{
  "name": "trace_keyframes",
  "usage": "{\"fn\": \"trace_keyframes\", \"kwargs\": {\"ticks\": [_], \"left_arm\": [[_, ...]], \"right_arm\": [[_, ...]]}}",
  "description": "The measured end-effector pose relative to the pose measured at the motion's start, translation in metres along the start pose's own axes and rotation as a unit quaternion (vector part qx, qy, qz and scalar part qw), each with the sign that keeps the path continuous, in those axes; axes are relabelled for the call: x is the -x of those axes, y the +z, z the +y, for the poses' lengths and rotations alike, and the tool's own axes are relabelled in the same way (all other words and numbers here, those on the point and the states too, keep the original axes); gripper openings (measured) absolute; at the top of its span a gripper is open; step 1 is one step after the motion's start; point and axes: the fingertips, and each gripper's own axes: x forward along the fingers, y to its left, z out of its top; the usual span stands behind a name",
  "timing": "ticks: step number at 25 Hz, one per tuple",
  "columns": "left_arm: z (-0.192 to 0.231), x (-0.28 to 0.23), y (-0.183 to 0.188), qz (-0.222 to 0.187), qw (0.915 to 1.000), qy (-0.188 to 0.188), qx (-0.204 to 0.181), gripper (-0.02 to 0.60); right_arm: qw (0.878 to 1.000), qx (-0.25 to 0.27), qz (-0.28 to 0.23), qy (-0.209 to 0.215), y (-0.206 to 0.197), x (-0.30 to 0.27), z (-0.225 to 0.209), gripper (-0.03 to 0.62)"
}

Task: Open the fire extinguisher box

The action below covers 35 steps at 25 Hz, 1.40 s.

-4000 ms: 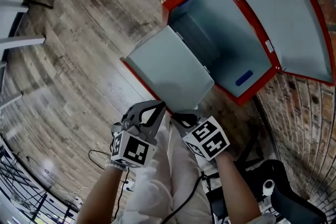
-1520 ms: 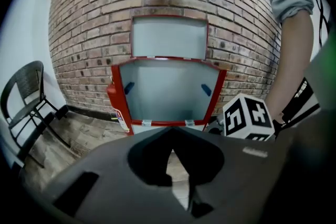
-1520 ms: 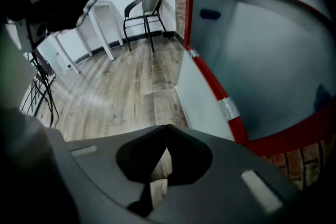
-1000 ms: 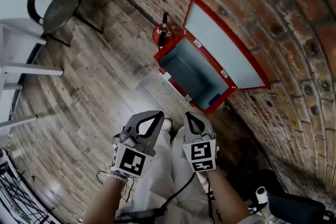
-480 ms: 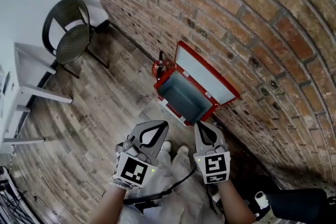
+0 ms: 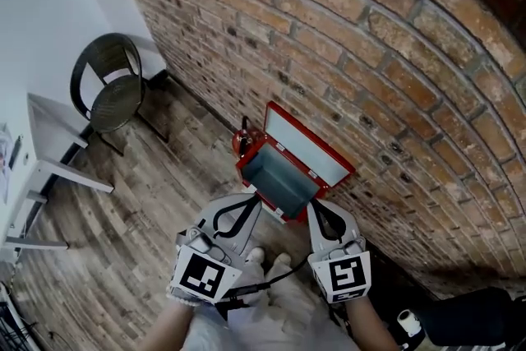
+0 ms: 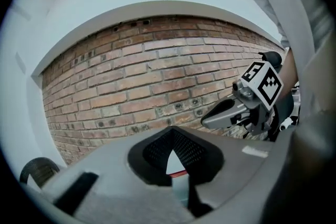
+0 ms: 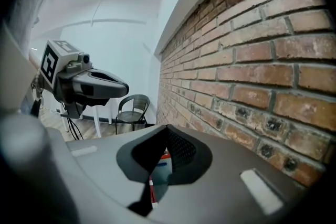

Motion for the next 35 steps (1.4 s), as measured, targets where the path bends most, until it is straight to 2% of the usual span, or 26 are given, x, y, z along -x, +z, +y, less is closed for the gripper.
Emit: {"fn": "trace_keyframes", "kwargs": {"ticks": [5,11,23,35], "left_arm": [[0.007,0.007,0.019,-0.003,0.9999,0.007,-0.007,-0.002],[0.006,0.010,0.035,-0.009,0.9999,-0.004,-0.013,-0.002],[0.015,0.011,0.051,-0.037,0.9991,0.011,-0.019,-0.002],[0.018,0.004,0.049,-0.036,0.9992,0.004,-0.017,-0.002]], "right_arm": [[1.000,-0.005,-0.021,-0.013,0.024,0.013,-0.009,0.009],[0.999,0.006,-0.038,-0.020,0.044,0.024,-0.016,0.009],[0.999,0.029,-0.037,-0.019,0.056,0.028,-0.018,0.009],[0.998,0.037,-0.046,-0.025,0.064,0.024,-0.020,0.009]]}}
